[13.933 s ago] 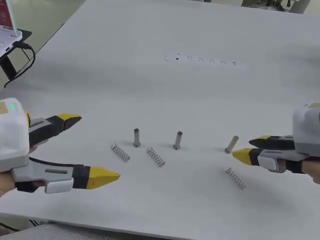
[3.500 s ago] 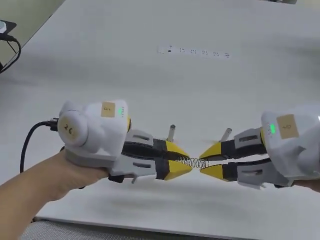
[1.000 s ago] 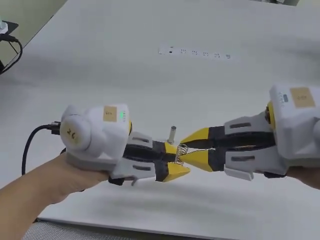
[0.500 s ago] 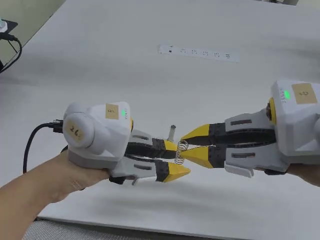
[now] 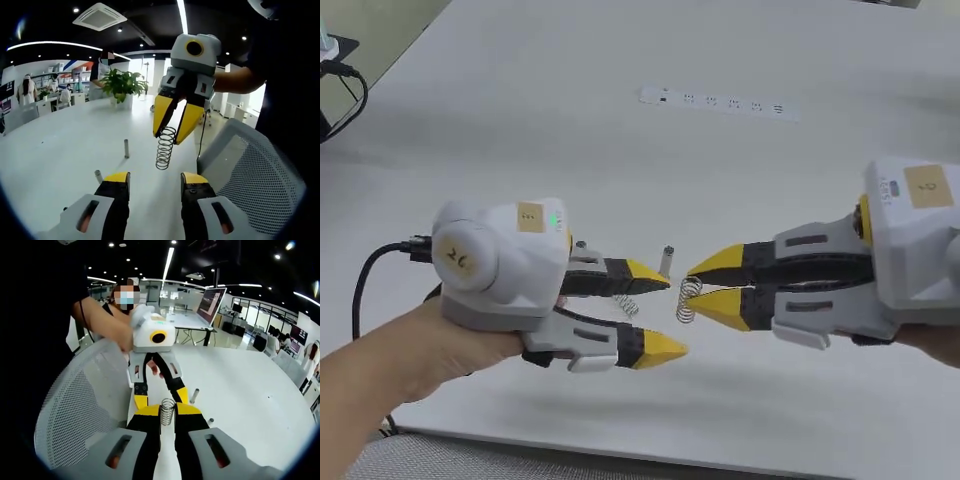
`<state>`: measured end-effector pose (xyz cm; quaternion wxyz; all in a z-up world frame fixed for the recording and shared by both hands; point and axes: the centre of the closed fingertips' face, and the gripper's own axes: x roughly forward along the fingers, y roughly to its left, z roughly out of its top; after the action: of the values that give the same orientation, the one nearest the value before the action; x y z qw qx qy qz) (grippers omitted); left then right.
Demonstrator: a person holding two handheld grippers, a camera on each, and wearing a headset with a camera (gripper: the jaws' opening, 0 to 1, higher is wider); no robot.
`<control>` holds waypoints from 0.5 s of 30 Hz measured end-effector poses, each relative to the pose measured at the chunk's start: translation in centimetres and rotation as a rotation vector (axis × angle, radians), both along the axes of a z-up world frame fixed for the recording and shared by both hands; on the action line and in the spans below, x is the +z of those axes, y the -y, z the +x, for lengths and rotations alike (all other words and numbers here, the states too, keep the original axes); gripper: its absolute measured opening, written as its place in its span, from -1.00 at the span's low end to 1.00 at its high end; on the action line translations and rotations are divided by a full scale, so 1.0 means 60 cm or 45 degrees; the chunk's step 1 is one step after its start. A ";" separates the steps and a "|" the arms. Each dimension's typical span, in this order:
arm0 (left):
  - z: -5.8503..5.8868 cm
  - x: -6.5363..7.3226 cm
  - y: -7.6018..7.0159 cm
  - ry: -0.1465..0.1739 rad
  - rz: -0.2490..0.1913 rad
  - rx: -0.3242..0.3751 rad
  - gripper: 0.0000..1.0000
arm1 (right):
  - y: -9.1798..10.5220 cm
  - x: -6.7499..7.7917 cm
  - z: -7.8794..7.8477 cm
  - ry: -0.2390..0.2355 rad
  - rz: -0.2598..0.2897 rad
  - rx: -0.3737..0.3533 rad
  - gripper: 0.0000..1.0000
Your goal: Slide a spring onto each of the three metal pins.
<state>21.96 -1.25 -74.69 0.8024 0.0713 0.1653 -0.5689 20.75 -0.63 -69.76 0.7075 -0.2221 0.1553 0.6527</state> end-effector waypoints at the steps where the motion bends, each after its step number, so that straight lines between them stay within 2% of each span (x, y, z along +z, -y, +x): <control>1: 0.000 0.000 -0.003 -0.003 0.001 0.004 -0.26 | 0.001 0.000 0.001 0.001 -0.001 -0.002 -0.88; 5: 0.007 -0.003 -0.023 -0.004 0.023 0.051 -0.18 | 0.006 -0.001 0.006 0.012 -0.006 -0.017 -0.88; 11: 0.022 0.004 -0.054 0.025 0.011 0.146 -0.08 | 0.010 -0.002 0.009 0.020 -0.011 -0.029 -0.88; 15: 0.026 0.004 -0.070 0.026 0.016 0.184 0.03 | 0.013 -0.001 0.013 0.029 -0.010 -0.038 -0.88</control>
<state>23.50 2.94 -74.42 0.8426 0.0701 0.1655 -0.5077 21.52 -1.39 -69.81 0.7180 -0.2301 0.1532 0.6387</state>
